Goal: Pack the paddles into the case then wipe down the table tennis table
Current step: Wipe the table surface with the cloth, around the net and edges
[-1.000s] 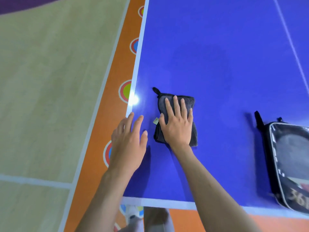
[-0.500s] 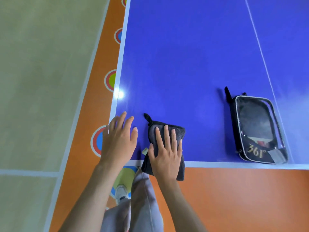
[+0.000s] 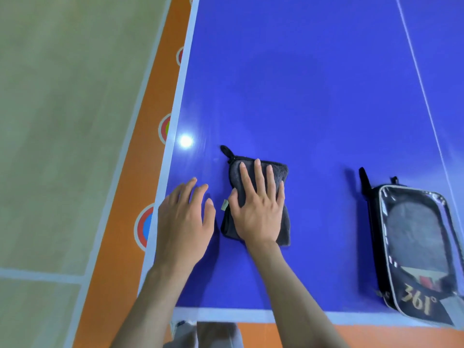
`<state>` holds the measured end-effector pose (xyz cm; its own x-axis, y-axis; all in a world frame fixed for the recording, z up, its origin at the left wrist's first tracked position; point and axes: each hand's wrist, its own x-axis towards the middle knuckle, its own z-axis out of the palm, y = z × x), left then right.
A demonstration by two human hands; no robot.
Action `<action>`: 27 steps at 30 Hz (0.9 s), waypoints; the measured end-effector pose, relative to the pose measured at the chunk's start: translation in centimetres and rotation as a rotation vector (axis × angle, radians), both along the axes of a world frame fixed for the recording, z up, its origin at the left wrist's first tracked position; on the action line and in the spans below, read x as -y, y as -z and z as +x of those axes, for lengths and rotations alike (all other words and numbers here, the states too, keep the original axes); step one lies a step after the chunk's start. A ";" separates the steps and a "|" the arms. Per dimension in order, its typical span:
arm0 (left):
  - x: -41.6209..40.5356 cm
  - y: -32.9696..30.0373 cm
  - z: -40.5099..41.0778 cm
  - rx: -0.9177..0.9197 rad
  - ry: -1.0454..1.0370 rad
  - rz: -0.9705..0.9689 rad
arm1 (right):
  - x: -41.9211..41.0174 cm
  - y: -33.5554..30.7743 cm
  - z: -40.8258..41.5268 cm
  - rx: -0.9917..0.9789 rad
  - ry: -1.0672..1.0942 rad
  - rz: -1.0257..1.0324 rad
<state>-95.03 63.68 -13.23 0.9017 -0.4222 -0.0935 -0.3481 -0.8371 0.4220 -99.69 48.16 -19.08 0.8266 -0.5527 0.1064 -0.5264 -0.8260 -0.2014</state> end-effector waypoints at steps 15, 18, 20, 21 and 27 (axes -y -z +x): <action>11.8 1.0 12.0 -0.032 -0.102 0.148 | 16.4 0.7 23.4 0.041 -0.035 0.017; 13.3 1.2 13.1 -0.050 -0.118 0.150 | 19.3 0.7 27.6 0.030 -0.059 0.029; 13.9 1.4 13.6 -0.044 -0.113 0.155 | 21.0 0.6 30.1 0.018 -0.074 0.040; 14.2 1.5 13.8 -0.042 -0.107 0.161 | 21.7 0.5 31.4 0.014 -0.080 0.046; 14.2 2.0 13.6 -0.026 -0.066 0.173 | 24.8 -0.3 36.4 -0.042 -0.132 0.052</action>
<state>-81.44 49.44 -15.25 0.9232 -0.3377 -0.1833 -0.2809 -0.9187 0.2775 -63.30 23.32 -18.80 0.8955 -0.4428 0.0443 -0.4227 -0.8776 -0.2259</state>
